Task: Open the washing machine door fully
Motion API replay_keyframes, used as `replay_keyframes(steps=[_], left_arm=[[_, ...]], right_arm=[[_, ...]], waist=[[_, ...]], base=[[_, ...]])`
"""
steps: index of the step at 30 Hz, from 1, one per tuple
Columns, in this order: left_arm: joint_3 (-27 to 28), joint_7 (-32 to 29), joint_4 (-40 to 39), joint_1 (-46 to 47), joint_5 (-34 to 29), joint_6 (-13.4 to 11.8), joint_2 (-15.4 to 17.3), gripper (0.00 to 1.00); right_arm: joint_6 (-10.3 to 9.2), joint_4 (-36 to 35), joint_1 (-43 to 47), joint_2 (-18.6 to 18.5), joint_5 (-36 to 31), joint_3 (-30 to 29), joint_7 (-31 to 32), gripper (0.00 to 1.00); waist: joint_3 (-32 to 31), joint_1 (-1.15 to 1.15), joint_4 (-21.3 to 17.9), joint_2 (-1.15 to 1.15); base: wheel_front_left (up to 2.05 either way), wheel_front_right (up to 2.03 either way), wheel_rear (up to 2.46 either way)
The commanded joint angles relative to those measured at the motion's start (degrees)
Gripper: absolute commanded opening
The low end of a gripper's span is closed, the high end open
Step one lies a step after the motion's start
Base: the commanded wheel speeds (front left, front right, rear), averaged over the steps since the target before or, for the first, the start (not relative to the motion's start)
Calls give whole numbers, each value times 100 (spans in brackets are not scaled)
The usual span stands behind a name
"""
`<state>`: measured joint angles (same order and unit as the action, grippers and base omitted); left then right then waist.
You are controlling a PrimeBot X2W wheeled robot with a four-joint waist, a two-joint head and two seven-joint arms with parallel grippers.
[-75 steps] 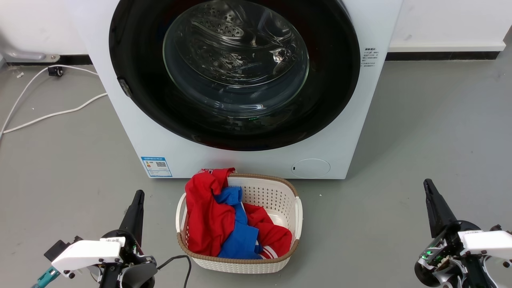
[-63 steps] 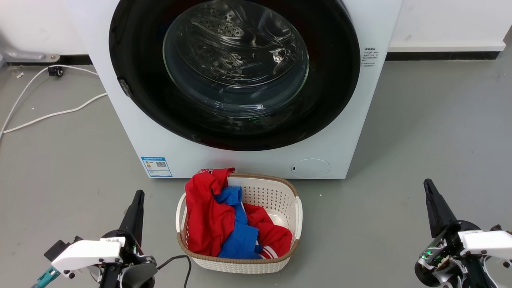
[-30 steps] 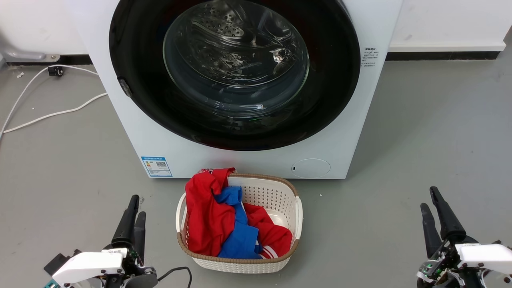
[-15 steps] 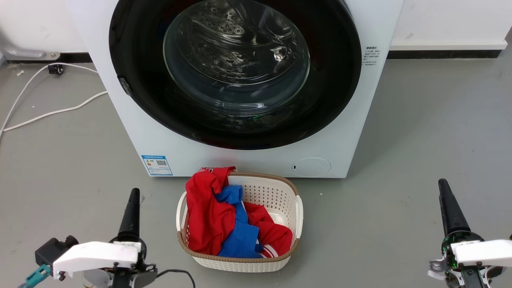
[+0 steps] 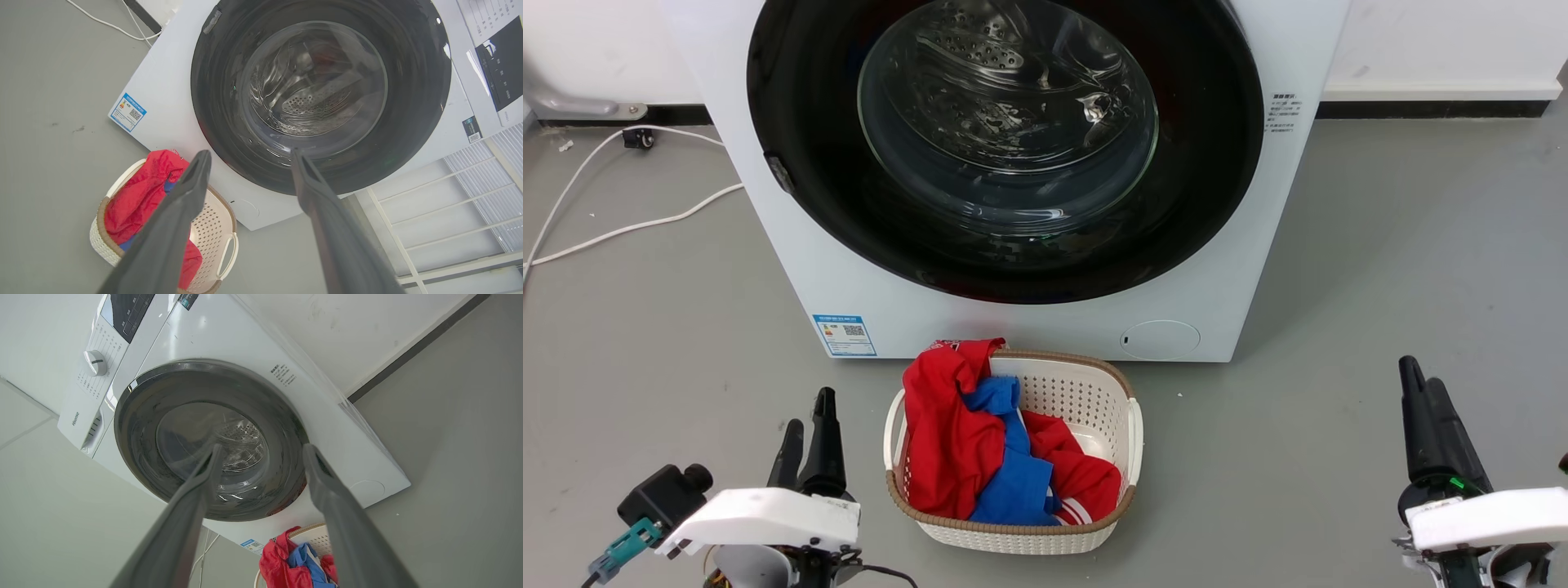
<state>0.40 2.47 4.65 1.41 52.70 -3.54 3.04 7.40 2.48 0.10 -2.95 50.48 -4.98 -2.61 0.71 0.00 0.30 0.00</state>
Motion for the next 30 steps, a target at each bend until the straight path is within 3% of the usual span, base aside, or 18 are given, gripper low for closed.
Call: replay_keyframes(steps=[1, 16, 30], left_arm=[[-61, 66, -147, 23, -254, -72, 72, 100], [-533, 352, -368, -99, -1377, -386, 308, 100], [-745, 563, -472, -233, -2161, -456, 361, 100]], right_arm=[[10, -157, -10, -14, -319, 24, -70, 100], [11, -359, 172, -10, -1762, 76, -353, 100], [12, -558, 351, -6, -2550, 40, -560, 100]], waist=[[-1, 0, 4, 0], [13, 0, 8, 0], [-10, 0, 27, 0]], base=[[0, 0, 0], [0, 0, 0], [0, 0, 0]])
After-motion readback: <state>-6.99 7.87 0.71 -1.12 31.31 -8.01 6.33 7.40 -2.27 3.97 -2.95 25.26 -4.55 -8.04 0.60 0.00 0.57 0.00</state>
